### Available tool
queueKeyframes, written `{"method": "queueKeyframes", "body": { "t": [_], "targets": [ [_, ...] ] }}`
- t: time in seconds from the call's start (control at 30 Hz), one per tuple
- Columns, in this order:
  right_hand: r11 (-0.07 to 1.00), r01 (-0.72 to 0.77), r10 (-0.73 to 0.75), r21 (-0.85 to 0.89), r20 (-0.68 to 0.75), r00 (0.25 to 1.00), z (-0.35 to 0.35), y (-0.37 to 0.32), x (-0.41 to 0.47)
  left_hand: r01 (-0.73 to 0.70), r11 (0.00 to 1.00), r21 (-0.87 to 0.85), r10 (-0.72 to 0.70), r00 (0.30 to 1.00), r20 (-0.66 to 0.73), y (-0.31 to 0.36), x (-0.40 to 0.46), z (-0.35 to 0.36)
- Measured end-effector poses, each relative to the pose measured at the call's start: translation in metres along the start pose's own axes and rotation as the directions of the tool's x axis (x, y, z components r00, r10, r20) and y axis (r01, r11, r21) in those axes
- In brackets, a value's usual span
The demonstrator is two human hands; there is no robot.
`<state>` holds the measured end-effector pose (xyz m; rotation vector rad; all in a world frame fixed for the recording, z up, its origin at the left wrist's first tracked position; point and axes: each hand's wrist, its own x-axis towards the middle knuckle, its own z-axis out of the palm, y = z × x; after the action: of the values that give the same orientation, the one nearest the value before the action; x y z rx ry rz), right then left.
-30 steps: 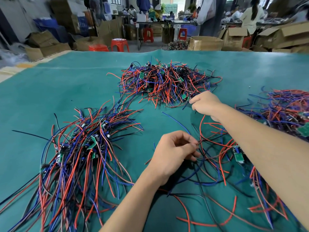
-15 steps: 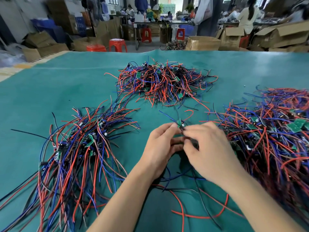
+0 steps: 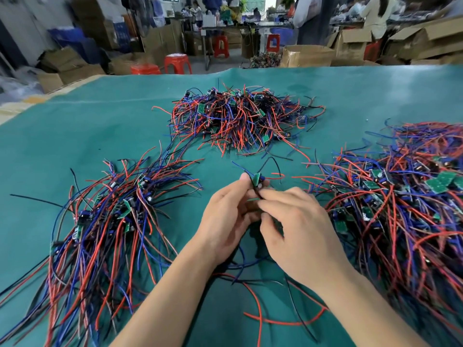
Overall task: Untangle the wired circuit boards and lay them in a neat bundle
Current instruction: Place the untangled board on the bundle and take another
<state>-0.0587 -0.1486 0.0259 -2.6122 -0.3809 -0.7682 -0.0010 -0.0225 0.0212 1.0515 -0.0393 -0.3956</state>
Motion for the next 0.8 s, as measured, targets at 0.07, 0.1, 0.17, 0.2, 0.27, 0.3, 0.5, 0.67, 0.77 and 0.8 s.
{"method": "queueKeyframes", "body": {
  "t": [0.07, 0.1, 0.17, 0.2, 0.27, 0.3, 0.5, 0.67, 0.77, 0.8],
  "targets": [
    [1.0, 0.01, -0.009, 0.026, -0.031, 0.999, 0.0, -0.001, -0.001, -0.017, 1.0, 0.015, 0.017, 1.0, -0.024, -0.002, 0.001, -0.001],
    [0.999, 0.012, -0.011, 0.034, -0.033, 0.999, 0.0, -0.002, -0.002, -0.021, 1.0, 0.019, 0.022, 0.999, -0.03, -0.002, 0.001, -0.002],
    [0.999, 0.016, -0.015, 0.041, -0.024, 1.0, 0.0, -0.002, -0.002, -0.032, 0.998, 0.051, 0.032, 0.999, 0.006, -0.002, 0.0, -0.003],
    [0.999, 0.016, -0.015, 0.042, -0.023, 1.0, 0.001, -0.001, -0.002, -0.046, 0.996, 0.074, 0.044, 0.998, 0.035, -0.002, -0.001, -0.003],
    [0.999, 0.01, -0.007, 0.05, -0.046, 0.999, 0.001, 0.0, -0.001, -0.07, 0.993, 0.1, 0.064, 0.996, 0.059, -0.003, -0.001, -0.004],
    [0.998, 0.004, 0.0, 0.061, -0.069, 0.998, 0.001, -0.001, -0.001, -0.074, 0.992, 0.102, 0.069, 0.996, 0.055, -0.004, -0.001, -0.005],
    [0.972, 0.005, 0.063, 0.237, -0.279, 0.958, -0.01, -0.003, 0.002, -0.027, 0.997, 0.066, 0.031, 0.998, -0.054, -0.003, 0.004, -0.005],
    [0.904, -0.273, 0.376, 0.33, -0.305, 0.875, -0.021, 0.012, 0.007, -0.025, 0.999, -0.028, 0.022, 0.994, -0.104, -0.004, 0.005, -0.005],
    [0.877, -0.439, 0.476, 0.194, -0.231, 0.849, -0.026, 0.026, 0.009, -0.013, 0.994, -0.105, 0.003, 0.995, -0.096, -0.002, 0.004, -0.006],
    [0.888, -0.451, 0.461, 0.095, -0.185, 0.868, -0.025, 0.03, 0.009, -0.013, 0.992, -0.123, 0.002, 0.996, -0.088, -0.002, 0.004, -0.007]
  ]
}}
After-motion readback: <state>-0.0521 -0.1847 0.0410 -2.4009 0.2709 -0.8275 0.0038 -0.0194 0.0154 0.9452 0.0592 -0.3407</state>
